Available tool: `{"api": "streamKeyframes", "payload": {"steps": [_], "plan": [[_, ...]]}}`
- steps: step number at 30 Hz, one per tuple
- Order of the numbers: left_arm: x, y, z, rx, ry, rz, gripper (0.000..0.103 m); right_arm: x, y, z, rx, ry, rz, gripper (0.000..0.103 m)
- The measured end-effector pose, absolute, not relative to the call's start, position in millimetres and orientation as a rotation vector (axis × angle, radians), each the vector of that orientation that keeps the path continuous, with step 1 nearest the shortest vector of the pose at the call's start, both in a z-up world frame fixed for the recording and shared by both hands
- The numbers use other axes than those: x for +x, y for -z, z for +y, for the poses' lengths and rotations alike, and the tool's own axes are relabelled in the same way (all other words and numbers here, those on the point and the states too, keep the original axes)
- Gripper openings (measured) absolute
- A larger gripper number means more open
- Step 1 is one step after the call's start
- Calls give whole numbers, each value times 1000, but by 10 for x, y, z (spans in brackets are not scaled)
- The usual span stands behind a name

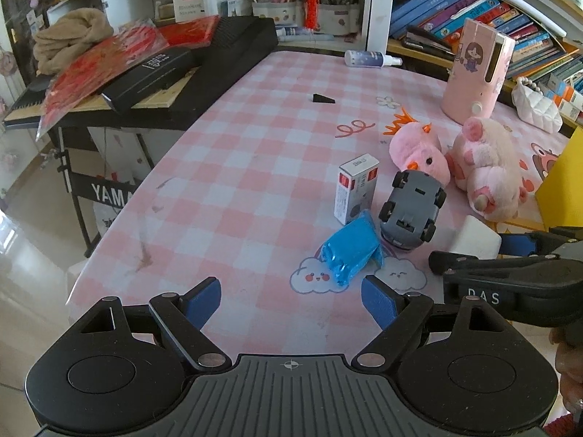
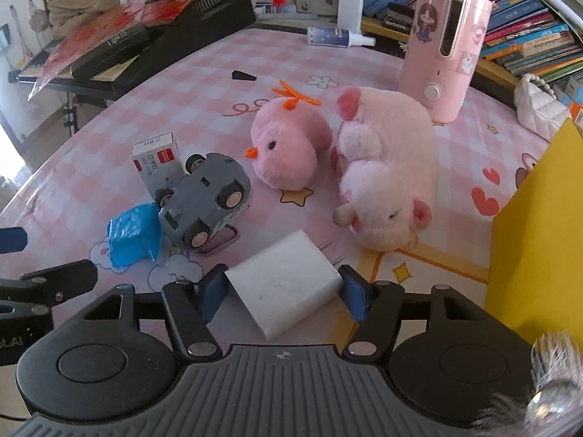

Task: Organize objects
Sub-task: 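Move the right tool to the white charger block and close on it, then grasp the blue pouch with the left tool while the right tool lifts the charger block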

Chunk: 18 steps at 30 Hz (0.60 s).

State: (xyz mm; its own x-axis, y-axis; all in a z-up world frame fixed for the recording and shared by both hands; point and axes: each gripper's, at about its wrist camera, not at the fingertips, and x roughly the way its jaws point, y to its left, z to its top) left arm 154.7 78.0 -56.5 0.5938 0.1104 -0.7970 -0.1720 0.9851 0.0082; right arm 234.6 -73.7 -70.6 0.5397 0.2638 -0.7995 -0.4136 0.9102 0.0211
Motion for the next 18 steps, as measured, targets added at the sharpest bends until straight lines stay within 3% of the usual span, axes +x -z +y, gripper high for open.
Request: {"api": "streamKeyframes", "payload": {"steps": [9,12,17,18], "plan": [[1793,651,658,-86,-124,926,81,2343,397,-943,-122,-364,828,63],[1913,703,601,-94,-99,937,74,2348,334,-995,-116,-367,814,63],[2051,785,494,-45,-88,960,44,2354,275,-1066,-108,-374,798,63],[2062,781,482,-31,-89,959,43,2347,268,-1087,-106,-373,795,63]]}}
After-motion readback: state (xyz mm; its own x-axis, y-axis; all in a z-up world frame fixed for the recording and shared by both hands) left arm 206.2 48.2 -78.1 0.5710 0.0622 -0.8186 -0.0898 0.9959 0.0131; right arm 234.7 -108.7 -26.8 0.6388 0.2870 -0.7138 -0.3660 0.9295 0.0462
